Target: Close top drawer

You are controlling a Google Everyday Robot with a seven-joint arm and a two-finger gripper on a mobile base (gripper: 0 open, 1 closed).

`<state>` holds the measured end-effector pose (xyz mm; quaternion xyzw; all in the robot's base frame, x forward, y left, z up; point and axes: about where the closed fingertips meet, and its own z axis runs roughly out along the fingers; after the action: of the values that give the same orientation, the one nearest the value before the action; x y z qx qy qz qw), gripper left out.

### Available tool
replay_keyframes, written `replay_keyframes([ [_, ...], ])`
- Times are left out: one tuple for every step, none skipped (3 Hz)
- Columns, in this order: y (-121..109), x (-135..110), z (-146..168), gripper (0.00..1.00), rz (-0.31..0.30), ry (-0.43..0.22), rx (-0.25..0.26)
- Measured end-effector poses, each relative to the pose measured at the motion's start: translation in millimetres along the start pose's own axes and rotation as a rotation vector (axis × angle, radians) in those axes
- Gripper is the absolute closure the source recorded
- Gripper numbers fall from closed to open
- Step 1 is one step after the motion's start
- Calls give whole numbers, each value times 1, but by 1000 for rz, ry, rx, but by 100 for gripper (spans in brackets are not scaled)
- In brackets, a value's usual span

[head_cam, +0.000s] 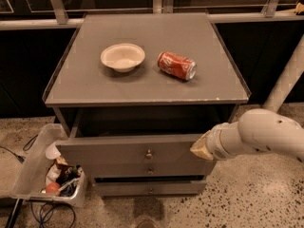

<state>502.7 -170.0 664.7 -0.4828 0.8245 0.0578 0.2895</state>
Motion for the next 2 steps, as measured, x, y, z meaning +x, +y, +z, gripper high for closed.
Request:
replay_keyframes([
  [0, 0, 0, 17, 0, 0, 0],
  [0, 0, 0, 0, 0, 0, 0],
])
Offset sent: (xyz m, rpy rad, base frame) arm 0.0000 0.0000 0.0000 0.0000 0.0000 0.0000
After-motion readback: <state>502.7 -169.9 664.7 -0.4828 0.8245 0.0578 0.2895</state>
